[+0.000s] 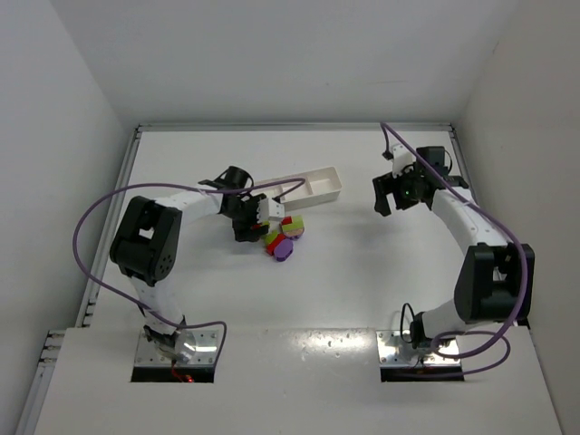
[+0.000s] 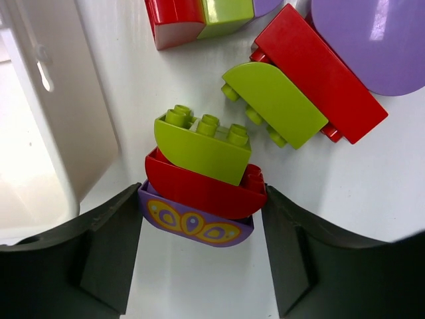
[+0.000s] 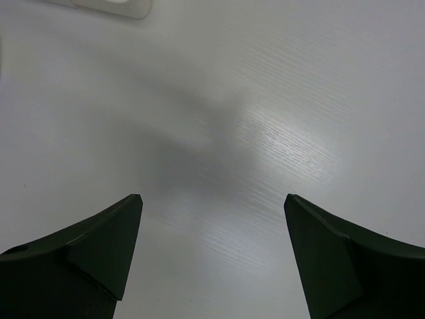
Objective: Sort the legos into containers by color
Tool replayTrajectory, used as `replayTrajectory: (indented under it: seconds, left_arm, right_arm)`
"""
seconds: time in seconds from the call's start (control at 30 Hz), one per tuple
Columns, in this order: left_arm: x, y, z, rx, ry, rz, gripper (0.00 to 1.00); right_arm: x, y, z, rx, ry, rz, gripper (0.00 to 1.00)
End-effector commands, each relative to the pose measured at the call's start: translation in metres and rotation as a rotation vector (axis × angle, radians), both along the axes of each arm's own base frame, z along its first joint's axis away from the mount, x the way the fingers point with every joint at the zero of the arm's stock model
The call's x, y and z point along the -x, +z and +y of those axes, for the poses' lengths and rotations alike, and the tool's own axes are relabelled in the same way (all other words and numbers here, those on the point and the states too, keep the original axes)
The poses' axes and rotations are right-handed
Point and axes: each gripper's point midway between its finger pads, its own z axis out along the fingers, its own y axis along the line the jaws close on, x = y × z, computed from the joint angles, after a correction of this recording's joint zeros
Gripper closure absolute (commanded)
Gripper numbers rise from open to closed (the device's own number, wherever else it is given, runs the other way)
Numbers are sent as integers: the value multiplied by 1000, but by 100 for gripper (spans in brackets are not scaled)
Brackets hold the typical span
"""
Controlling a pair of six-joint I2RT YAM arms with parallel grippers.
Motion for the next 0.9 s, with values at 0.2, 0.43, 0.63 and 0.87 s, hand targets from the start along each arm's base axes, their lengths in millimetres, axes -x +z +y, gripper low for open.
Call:
replayTrajectory:
  seconds: [0.2, 0.43, 0.63, 0.87]
  left_arm:
    - [13, 10, 3, 35, 24, 0, 75]
    - [32, 94, -25, 311, 138, -19, 93]
    - [49, 150, -52, 462, 163, -25, 97]
    - [53, 170, -75, 502, 161, -19, 97]
  right_arm:
    - [-3, 40, 79, -342, 115, 61, 12]
    - [11, 67, 154, -673, 159, 193, 11]
    - [24, 78, 202, -732, 257, 234, 11]
    - [24, 85, 249, -741, 366, 256, 11]
